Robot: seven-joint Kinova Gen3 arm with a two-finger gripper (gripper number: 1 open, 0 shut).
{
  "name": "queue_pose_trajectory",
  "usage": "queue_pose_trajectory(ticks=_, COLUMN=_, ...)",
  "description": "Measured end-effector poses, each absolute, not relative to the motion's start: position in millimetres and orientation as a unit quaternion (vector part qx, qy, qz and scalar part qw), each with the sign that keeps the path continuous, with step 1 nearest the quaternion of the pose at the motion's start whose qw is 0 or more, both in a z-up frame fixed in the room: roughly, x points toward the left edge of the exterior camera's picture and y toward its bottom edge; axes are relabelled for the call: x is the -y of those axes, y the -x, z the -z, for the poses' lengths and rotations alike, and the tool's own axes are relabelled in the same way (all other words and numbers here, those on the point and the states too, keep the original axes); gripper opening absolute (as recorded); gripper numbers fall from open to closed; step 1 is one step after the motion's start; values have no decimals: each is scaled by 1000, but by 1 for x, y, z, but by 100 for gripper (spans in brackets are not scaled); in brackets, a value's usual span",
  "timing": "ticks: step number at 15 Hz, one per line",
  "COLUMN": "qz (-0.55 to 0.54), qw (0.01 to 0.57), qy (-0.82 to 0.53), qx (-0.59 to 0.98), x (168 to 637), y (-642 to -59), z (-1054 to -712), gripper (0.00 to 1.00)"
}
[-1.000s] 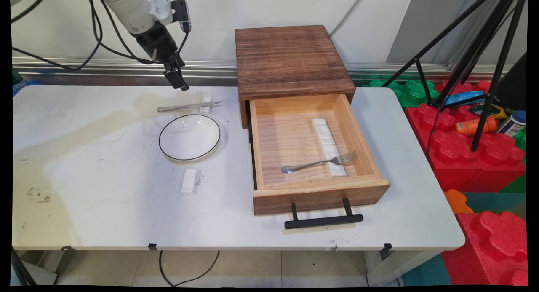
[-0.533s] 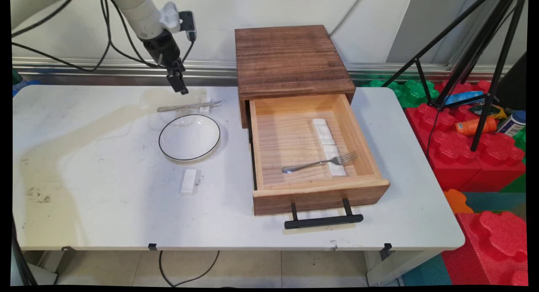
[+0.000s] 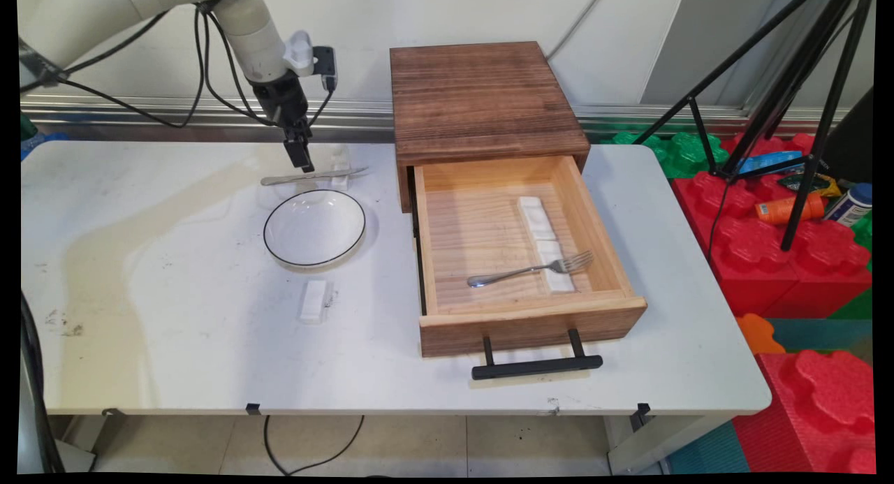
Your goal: Pick up the knife from the left of the white plate
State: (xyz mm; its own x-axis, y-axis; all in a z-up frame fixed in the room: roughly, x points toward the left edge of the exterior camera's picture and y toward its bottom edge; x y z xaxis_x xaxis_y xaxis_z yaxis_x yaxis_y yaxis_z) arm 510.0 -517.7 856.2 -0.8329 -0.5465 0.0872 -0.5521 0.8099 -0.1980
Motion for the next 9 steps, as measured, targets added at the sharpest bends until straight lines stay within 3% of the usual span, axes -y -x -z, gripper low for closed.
queue_pose_trajectory(ticks=9, qz=-78, qw=12, qy=-280, qx=957, x=539, y=-512, z=-827, gripper=100)
